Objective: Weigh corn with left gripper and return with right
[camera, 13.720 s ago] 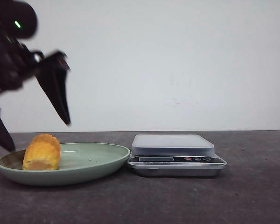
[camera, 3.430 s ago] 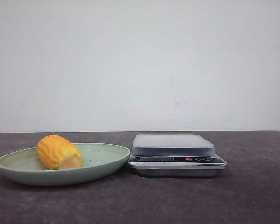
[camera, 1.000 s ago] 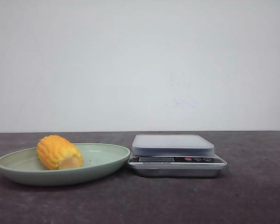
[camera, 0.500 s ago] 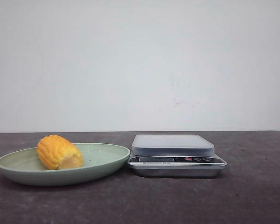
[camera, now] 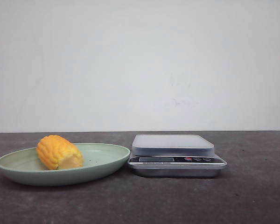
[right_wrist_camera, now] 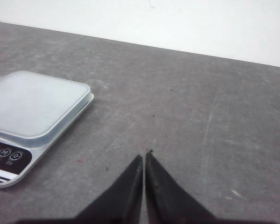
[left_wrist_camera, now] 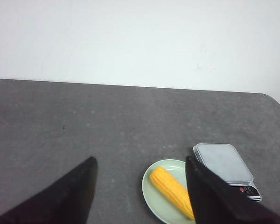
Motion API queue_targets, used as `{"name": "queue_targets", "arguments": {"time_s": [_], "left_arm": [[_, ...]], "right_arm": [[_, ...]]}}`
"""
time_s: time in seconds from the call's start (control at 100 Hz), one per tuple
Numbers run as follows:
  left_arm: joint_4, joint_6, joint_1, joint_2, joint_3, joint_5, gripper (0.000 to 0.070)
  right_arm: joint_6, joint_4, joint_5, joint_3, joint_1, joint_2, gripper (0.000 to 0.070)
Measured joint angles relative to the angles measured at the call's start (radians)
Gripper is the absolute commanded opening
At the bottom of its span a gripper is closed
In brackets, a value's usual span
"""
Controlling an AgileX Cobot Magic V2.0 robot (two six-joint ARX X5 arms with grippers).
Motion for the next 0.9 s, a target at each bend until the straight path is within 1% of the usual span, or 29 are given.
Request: {"name": "queue_targets", "arguments": {"time_s": [0.54,0.62,0.68,0.8,0.85,0.9], "left_arm": [[0.0,0.0,0.0,0.0,0.0,0.0,0.0348],[0.0,0.002,0.004,0.0,0.0,-0.029,0.0348],[0.0,0.004,0.028,0.0,-0.011,-0.057,0.0348],[0.013,0.041,0.119,-0.013,-0.093,-0.054,0.0348],[0.084,0.074,0.164,-0.031,-0.153,-0.029,0.0348],[0.187,0.116,0.206,-0.054,-0.218,0.008,0.0348]], "right_arm": [[0.0,0.0,0.0,0.0,0.0,0.0,0.0004],[0.0,0.0,0.0,0.0,0.0,0.0,0.0003],[0.0,0.0,0.0,0.0,0.0,0.0,0.0003],[0.0,0.0,0.0,0.0,0.0,0.0,0.0004],[0.0,0.0,0.0,0.0,0.0,0.0,0.0003],[0.0,0.0,0.0,0.0,0.0,0.0,0.0003]]}}
